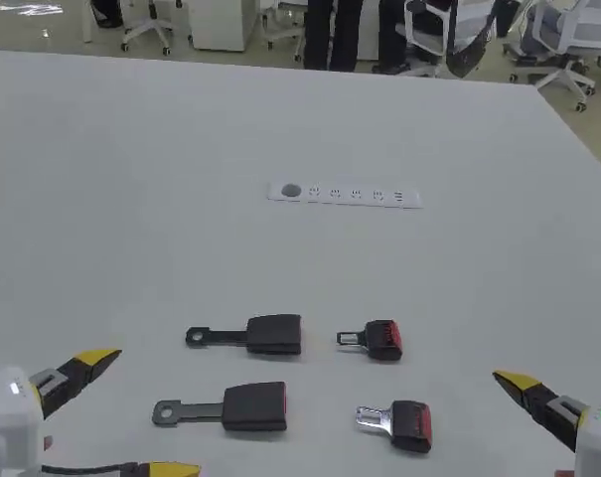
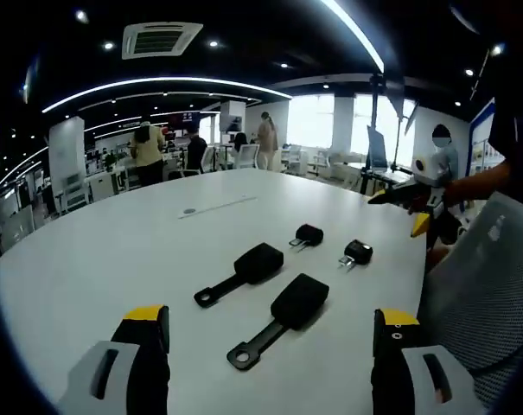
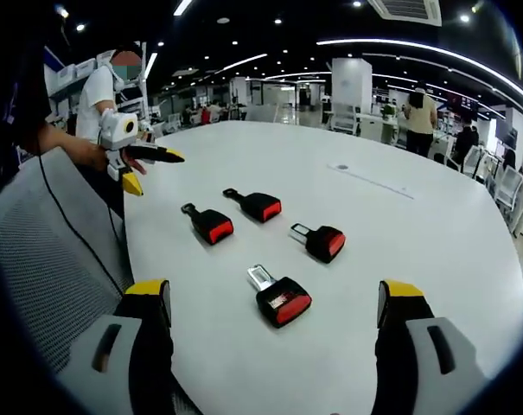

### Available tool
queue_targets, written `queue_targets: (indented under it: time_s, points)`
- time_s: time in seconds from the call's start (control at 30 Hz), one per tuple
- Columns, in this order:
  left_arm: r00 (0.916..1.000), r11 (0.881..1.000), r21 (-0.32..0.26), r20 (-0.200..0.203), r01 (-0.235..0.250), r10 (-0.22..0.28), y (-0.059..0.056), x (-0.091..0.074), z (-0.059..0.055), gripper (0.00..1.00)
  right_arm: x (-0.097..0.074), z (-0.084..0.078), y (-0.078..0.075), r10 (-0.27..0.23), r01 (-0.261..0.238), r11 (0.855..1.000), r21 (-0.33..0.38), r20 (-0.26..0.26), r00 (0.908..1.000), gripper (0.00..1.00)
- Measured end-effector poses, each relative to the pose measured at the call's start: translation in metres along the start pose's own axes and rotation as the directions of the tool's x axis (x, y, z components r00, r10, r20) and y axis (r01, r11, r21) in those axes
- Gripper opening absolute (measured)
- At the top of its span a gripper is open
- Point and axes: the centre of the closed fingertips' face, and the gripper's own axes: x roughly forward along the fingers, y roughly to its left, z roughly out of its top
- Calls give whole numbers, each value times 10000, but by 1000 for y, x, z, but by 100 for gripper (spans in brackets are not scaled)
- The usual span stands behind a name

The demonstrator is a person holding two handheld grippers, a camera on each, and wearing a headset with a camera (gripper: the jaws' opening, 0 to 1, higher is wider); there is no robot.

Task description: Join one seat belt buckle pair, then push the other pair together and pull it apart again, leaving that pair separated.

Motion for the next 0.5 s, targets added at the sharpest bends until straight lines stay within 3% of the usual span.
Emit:
queue_targets:
  time_s: [0.5]
  points:
    - [10000, 10000, 43, 40, 32, -32, -3, 1, 3, 99, -1, -2, -3, -28, 27, 10000, -88, -17, 10000, 100]
